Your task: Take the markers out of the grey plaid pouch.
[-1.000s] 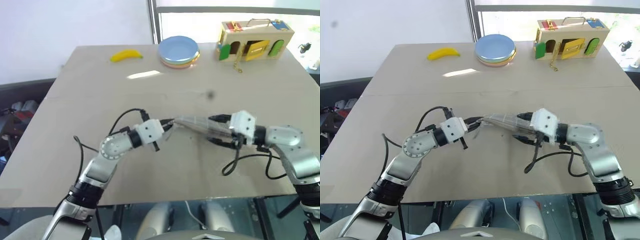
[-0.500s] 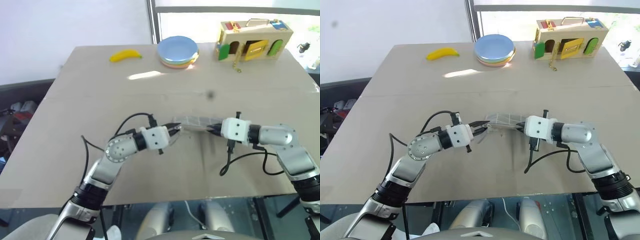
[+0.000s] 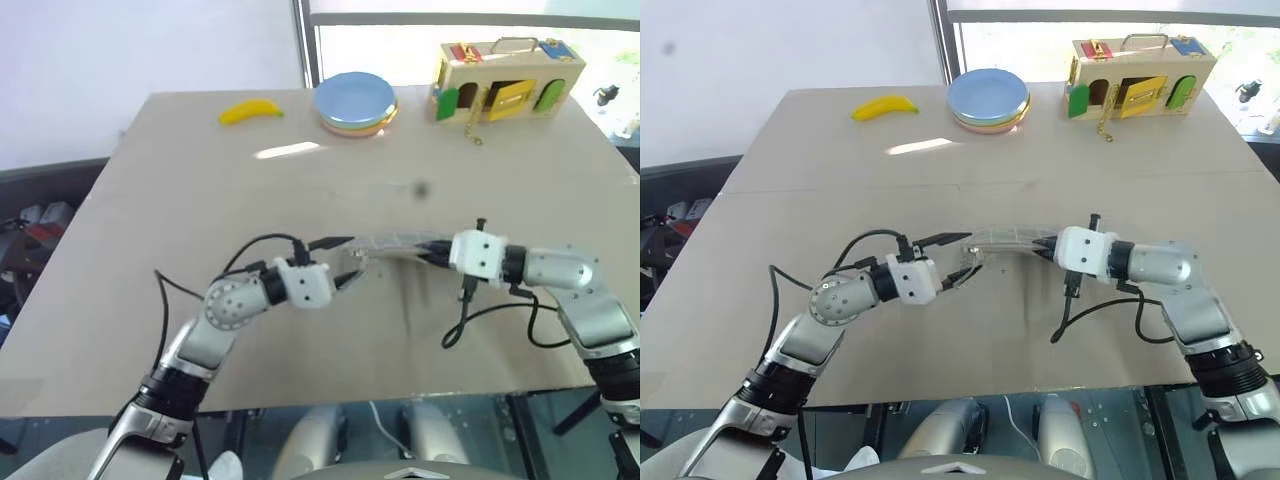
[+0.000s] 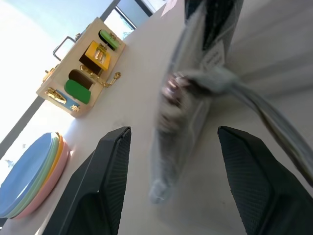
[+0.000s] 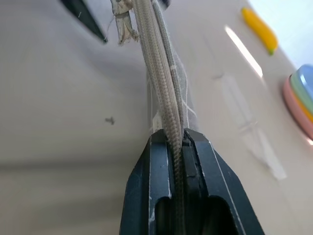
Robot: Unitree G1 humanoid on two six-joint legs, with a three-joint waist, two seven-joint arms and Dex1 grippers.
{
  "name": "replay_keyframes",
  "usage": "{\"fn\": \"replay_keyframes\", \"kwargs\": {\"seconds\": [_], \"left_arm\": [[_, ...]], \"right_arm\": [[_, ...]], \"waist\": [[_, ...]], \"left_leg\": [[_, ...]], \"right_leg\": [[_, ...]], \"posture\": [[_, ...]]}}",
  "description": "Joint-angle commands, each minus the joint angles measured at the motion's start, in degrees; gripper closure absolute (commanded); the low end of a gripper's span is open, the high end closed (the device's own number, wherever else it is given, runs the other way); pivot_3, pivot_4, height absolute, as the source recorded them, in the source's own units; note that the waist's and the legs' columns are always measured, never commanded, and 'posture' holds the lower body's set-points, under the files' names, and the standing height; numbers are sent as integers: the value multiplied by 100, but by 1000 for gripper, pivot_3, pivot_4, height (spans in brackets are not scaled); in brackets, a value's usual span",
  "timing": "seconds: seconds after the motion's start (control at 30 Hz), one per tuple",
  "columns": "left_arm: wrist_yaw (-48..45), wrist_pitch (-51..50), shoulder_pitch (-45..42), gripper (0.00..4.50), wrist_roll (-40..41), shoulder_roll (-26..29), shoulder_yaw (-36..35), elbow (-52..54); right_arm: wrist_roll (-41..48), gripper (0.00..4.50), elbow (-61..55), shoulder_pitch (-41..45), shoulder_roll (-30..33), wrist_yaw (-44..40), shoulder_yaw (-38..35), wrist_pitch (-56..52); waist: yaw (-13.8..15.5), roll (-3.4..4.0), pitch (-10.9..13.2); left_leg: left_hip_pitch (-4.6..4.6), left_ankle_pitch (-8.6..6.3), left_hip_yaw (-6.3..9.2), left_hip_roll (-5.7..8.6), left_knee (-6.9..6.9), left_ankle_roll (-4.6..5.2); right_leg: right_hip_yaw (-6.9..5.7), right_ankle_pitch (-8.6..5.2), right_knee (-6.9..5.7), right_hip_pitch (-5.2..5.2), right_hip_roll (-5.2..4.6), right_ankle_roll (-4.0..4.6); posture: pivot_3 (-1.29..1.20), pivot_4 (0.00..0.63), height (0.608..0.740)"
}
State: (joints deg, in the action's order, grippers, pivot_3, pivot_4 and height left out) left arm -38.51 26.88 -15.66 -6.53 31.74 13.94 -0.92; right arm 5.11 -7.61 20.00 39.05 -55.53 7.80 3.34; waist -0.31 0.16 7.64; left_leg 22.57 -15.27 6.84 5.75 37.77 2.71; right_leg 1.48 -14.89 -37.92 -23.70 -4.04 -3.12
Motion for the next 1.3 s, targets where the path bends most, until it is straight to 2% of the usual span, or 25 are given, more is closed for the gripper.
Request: {"fn": "replay_keyframes", "kwargs": {"seconds": [0.03,0.23,0.67,0.77,0.87,0.93,1.07,1.13,1.23,1.3], "left_arm": [[53,537,-6,1574,133,13,-137,-176],[117,876,-227,1574,127,-126,-134,-544],[82,824,-393,1574,231,-525,-35,-470],[53,828,-408,2374,252,-555,-21,-454],[8,842,-400,3825,267,-556,-4,-478],[-4,851,-394,4427,265,-564,-4,-485],[11,816,-396,4427,244,-584,-9,-452],[45,756,-386,4427,224,-608,-14,-436],[154,651,-378,4500,137,-677,-32,-415],[318,602,-400,4500,-7,-764,-59,-431]], "right_arm": [[206,4500,120,-53,102,-98,-281,427],[362,4500,62,-79,146,-289,-194,538],[281,4500,-21,-44,63,-392,-30,578],[273,4500,-11,-40,49,-390,-24,569],[278,4500,-5,-42,41,-394,-28,565],[328,4500,-17,-58,35,-414,-29,501],[363,4500,-24,-57,-5,-292,-83,264],[507,4500,-140,-79,58,-362,-59,-181],[547,3388,-320,-109,86,-315,-81,-425],[230,2424,-350,-18,-13,77,-166,-284]], "waist": [[-3,0,0],[-2,0,0],[-23,-1,0],[-22,-1,0],[-23,-1,0],[-23,-1,0],[-23,-1,0],[-22,-1,0],[-21,-1,0],[-18,-1,0]], "left_leg": [[0,0,1,0,0,0],[0,0,0,0,2,0],[0,0,-1,0,9,0],[0,0,0,0,11,1],[0,0,0,0,11,0],[0,0,0,0,13,0],[0,0,0,0,14,0],[0,0,0,0,15,0],[1,0,1,0,16,1],[1,0,2,0,19,1]], "right_leg": [[-1,0,0,0,0,0],[-1,0,-1,0,0,0],[0,0,-4,1,1,0],[-1,0,-5,2,1,0],[-1,0,-5,2,1,0],[0,0,-5,2,1,0],[-1,0,-6,2,1,0],[0,0,-6,2,1,0],[0,0,-7,3,1,0],[-2,0,-6,3,1,0]], "posture": [[0,150,740],[0,150,740],[0,150,740],[0,150,740],[0,150,740],[0,150,740],[0,150,740],[0,150,740],[0,150,740],[0,150,740]]}}
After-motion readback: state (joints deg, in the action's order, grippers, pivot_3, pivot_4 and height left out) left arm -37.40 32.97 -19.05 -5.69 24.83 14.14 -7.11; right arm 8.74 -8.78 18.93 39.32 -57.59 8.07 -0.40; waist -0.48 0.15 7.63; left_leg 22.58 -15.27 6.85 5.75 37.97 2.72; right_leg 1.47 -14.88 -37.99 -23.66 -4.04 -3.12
